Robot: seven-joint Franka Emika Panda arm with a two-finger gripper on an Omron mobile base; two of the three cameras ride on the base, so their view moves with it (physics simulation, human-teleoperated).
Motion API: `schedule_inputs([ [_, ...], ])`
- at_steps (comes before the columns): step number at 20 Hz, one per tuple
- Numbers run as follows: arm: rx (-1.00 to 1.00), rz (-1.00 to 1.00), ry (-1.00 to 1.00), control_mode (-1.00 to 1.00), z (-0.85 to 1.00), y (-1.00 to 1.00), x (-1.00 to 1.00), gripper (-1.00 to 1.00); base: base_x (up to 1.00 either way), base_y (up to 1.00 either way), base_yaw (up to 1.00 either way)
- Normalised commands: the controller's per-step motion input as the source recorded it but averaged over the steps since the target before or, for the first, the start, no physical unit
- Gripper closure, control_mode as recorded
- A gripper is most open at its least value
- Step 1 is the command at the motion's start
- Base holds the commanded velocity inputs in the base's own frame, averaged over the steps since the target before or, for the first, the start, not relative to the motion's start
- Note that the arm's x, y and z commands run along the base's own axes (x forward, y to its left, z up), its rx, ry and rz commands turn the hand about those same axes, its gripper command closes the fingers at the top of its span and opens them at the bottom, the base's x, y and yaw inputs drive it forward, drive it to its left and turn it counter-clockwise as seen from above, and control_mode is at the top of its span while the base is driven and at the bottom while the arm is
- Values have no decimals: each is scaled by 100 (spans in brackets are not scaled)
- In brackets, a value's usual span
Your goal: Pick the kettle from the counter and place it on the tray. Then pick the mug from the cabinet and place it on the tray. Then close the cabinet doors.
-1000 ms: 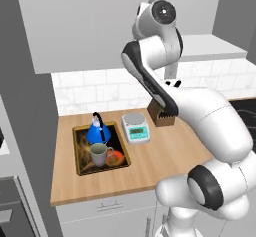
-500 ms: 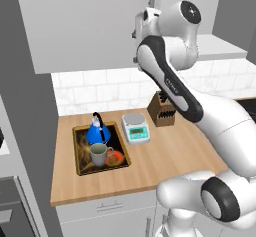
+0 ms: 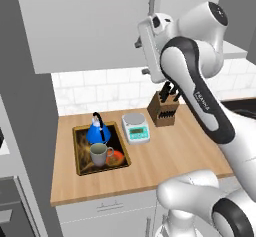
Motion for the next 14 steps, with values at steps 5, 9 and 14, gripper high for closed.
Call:
schedule_inputs([
  [5, -19, 2, 0, -100, -6, 0, -80, -100, 0, 0, 0],
  [9, -14, -1, 0, -100, 0, -19, -64, -100, 0, 0, 0],
  [14, 0, -5, 0, -100, 1, -59, -41, -100, 0, 0, 0],
])
